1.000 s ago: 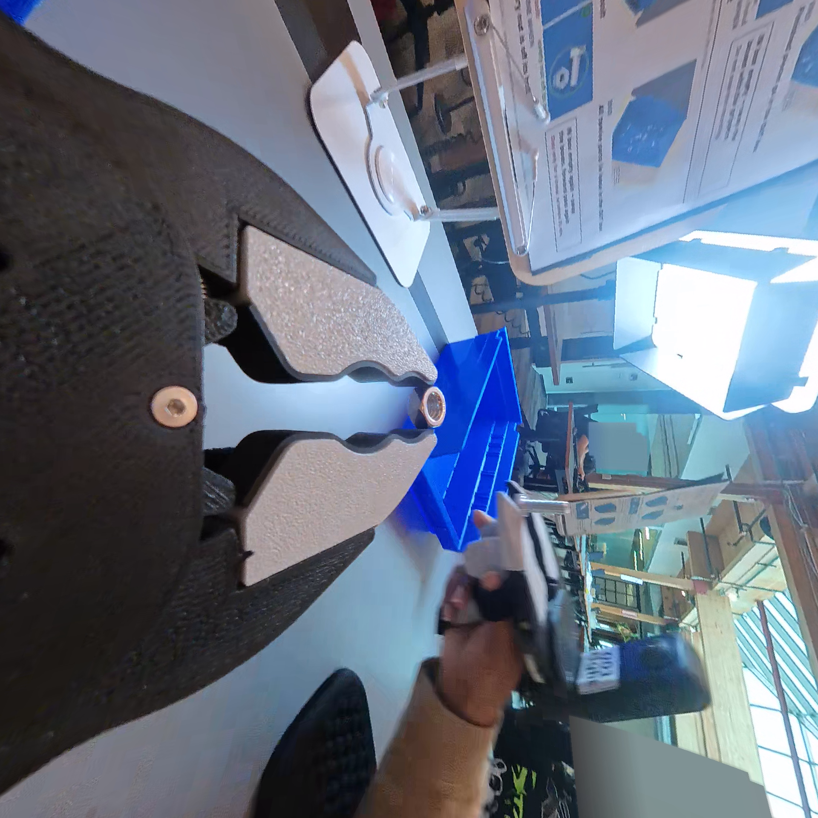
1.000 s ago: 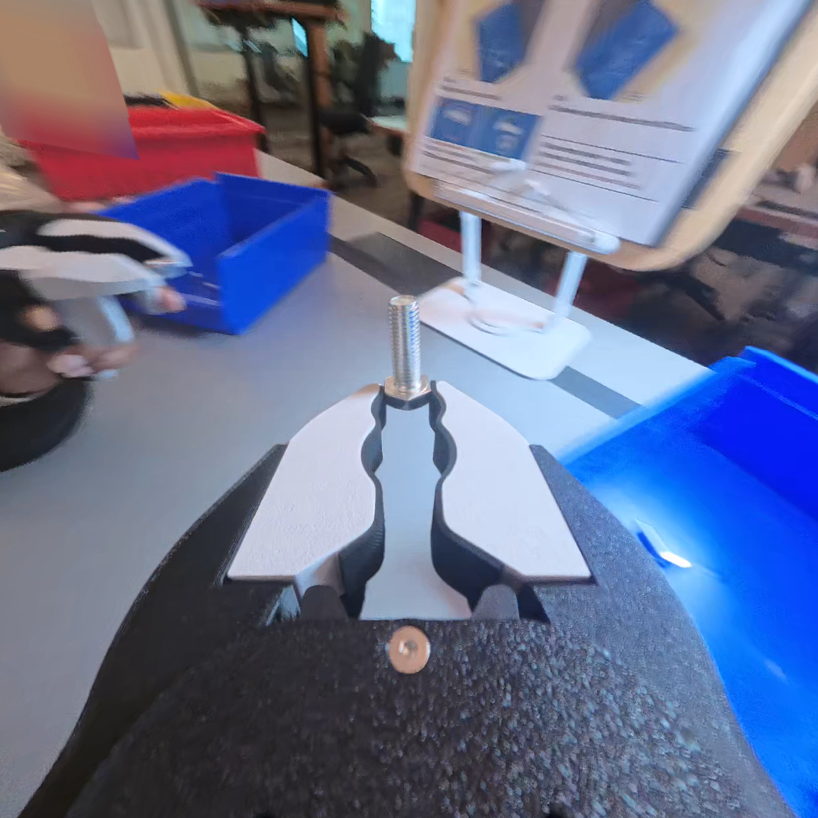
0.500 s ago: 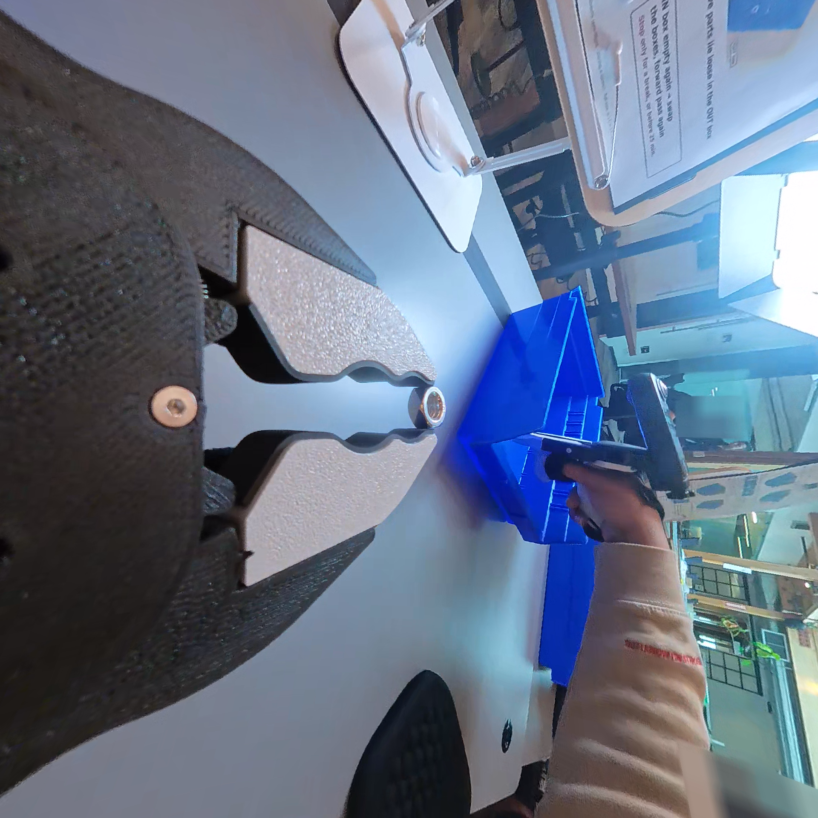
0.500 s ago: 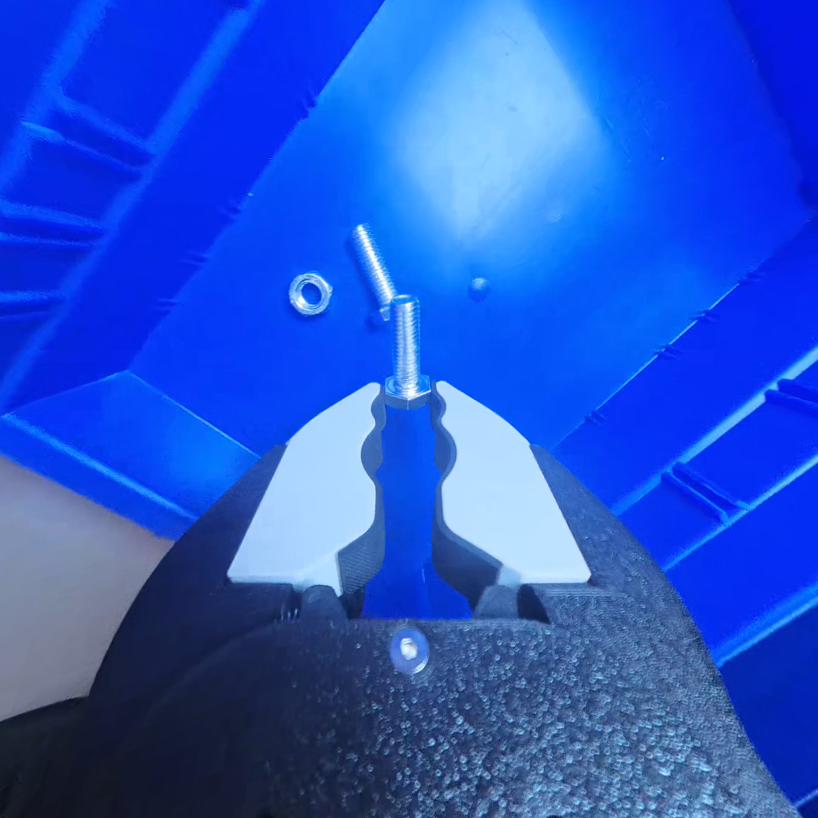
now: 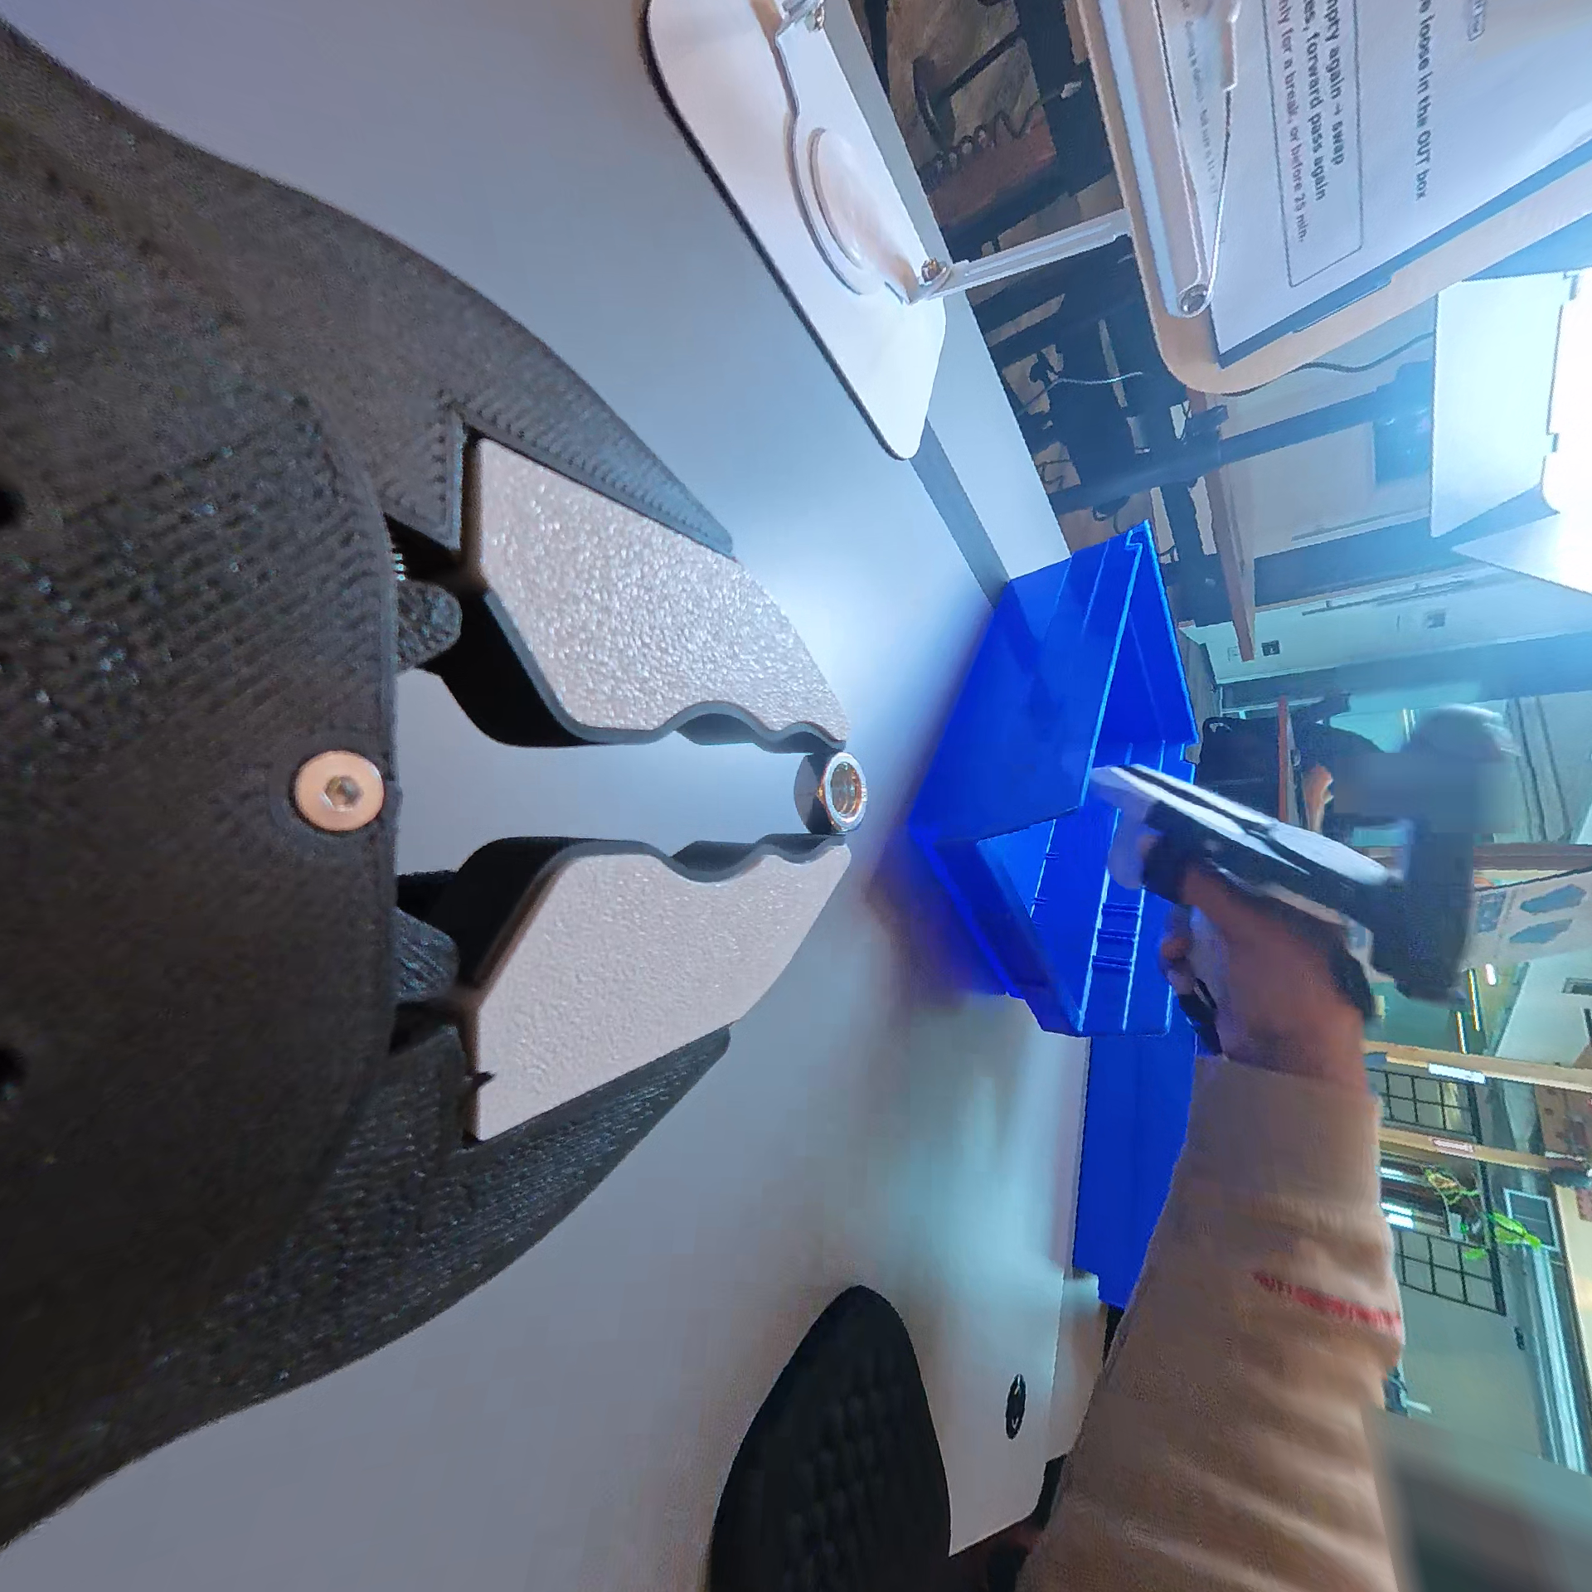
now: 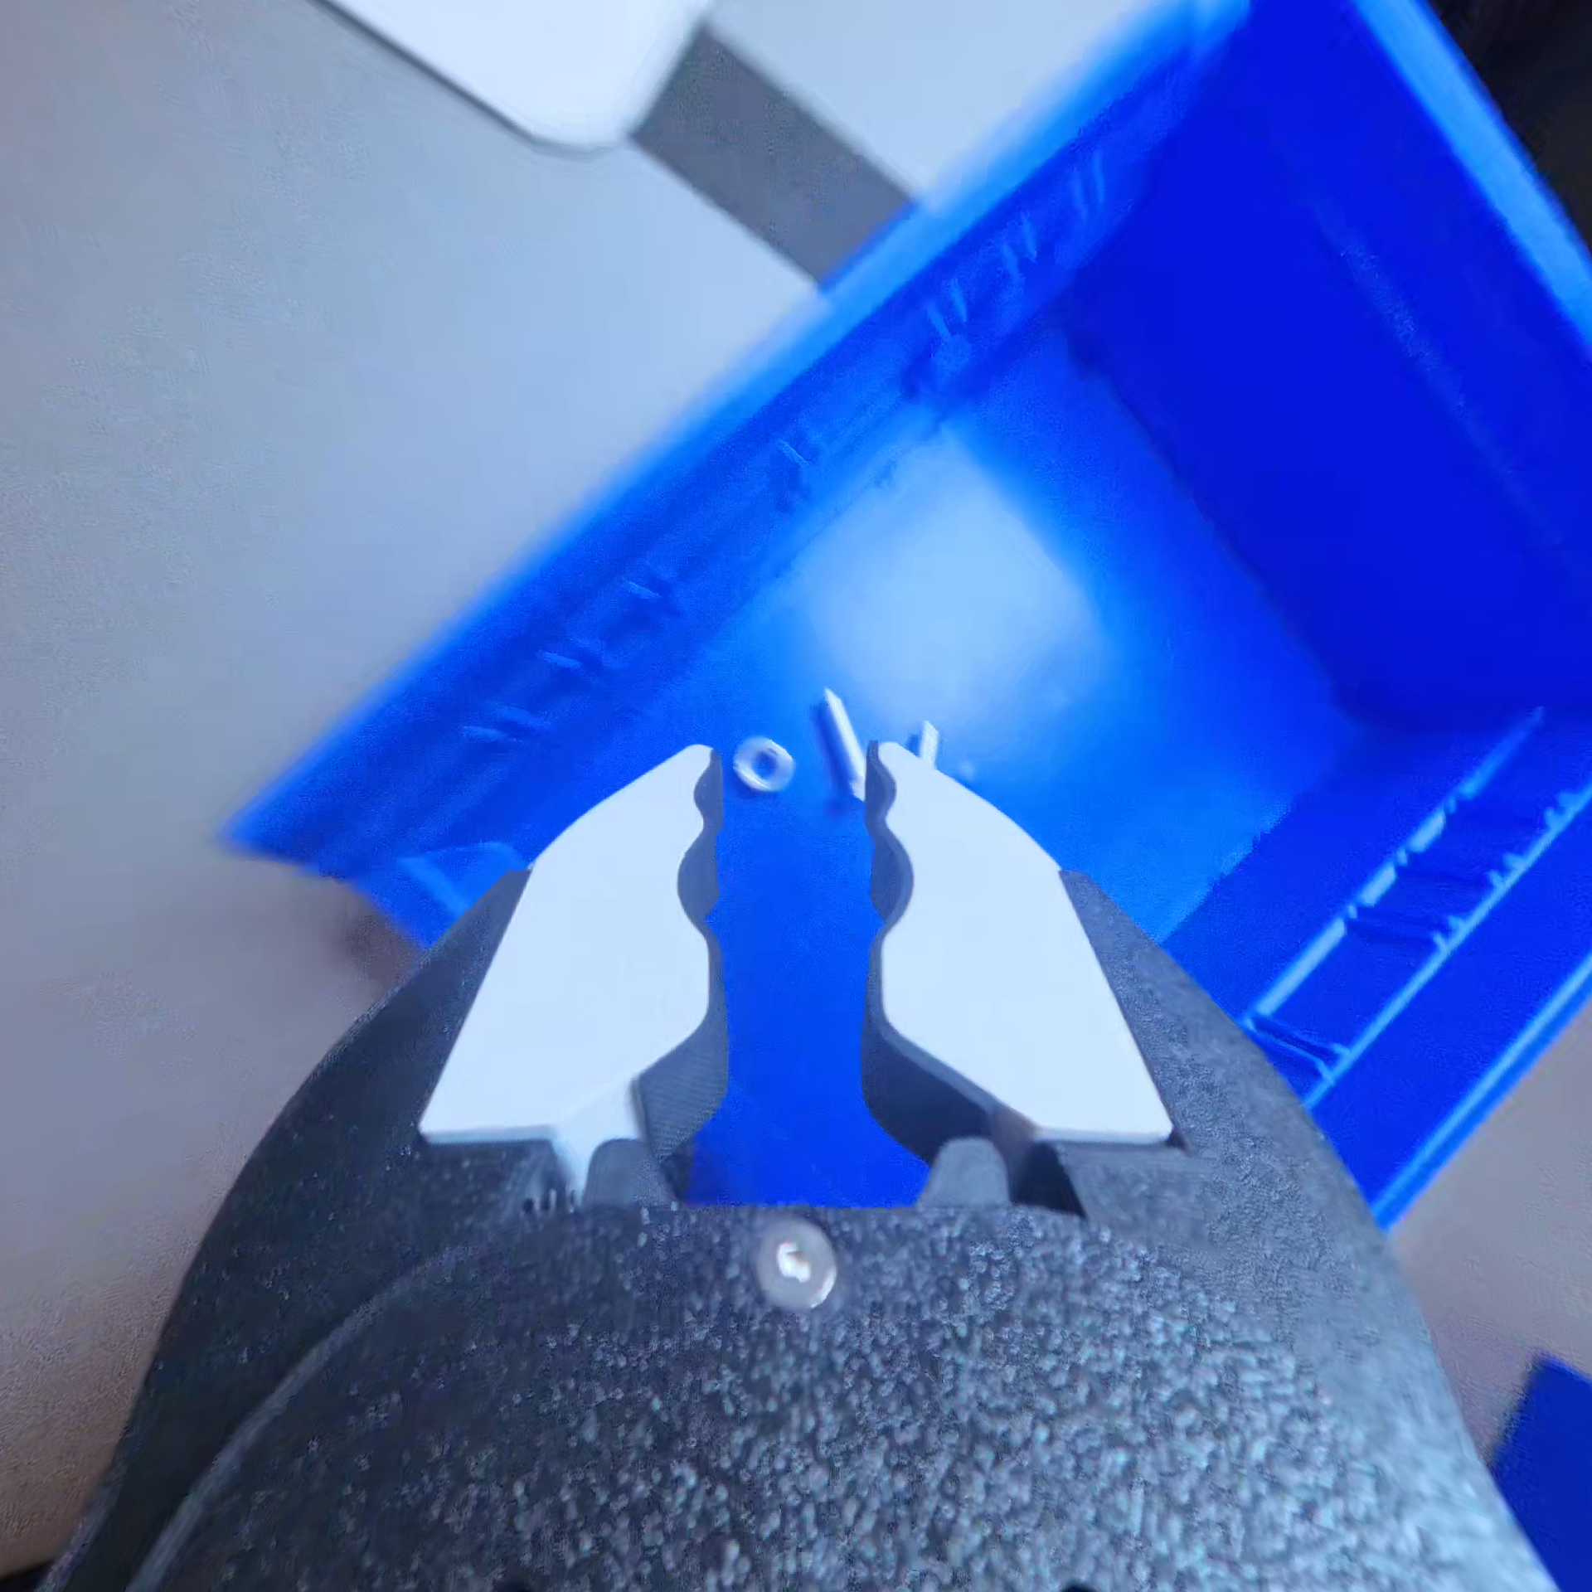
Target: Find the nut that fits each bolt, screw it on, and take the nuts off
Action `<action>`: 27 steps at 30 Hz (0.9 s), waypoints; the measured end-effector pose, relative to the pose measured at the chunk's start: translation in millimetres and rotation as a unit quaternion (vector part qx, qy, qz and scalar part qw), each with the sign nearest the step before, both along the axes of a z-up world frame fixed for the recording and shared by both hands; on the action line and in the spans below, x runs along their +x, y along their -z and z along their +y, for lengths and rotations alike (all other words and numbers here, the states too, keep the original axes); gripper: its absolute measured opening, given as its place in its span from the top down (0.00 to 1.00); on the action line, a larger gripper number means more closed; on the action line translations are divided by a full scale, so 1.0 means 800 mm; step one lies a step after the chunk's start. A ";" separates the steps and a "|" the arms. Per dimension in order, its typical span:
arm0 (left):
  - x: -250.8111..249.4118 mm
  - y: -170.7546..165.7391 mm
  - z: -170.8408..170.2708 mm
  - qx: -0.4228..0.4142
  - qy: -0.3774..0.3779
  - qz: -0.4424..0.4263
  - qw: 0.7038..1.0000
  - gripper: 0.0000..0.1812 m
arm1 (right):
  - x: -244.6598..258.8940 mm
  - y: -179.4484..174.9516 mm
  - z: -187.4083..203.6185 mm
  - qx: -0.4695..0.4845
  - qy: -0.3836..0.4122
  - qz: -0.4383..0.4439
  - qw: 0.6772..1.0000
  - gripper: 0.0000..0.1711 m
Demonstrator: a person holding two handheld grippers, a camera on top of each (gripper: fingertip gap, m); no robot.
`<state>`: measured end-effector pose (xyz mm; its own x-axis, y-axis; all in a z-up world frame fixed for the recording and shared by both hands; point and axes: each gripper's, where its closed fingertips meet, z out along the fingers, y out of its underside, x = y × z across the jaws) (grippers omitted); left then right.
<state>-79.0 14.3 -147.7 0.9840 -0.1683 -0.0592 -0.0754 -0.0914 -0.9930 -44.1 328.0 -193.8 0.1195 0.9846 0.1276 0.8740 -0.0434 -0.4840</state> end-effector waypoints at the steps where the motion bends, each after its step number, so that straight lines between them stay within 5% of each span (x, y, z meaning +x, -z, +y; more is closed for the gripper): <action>1: 0.002 -0.001 0.000 0.002 0.000 0.008 1.000 0.90 | -0.011 -0.034 -0.036 -0.002 -0.036 0.072 0.997 0.82; 5: 0.012 0.005 0.003 -0.012 -0.014 0.062 0.998 0.90 | -0.013 -0.125 -0.235 -0.096 -0.182 0.246 0.947 0.81; 10: 0.020 0.009 0.006 -0.024 -0.076 0.200 0.976 0.90 | -0.013 -0.097 -0.387 -0.148 -0.239 0.240 0.929 0.78; 16: 0.018 0.002 0.002 -0.026 -0.126 0.265 0.956 0.90 | -0.030 -0.055 -0.410 -0.169 -0.219 0.197 0.941 0.79; 19: 0.016 0.001 0.001 -0.029 -0.133 0.272 0.953 0.90 | -0.034 -0.053 -0.408 -0.153 -0.211 0.199 0.945 0.89; 23: 0.017 0.000 0.001 -0.024 -0.127 0.264 0.956 0.89 | -0.034 -0.056 -0.402 -0.135 -0.228 0.191 0.945 0.89; 27: 0.003 -0.016 -0.004 -0.013 -0.117 0.177 0.977 0.85 | -0.035 -0.107 -0.285 -0.077 -0.181 0.181 0.964 0.89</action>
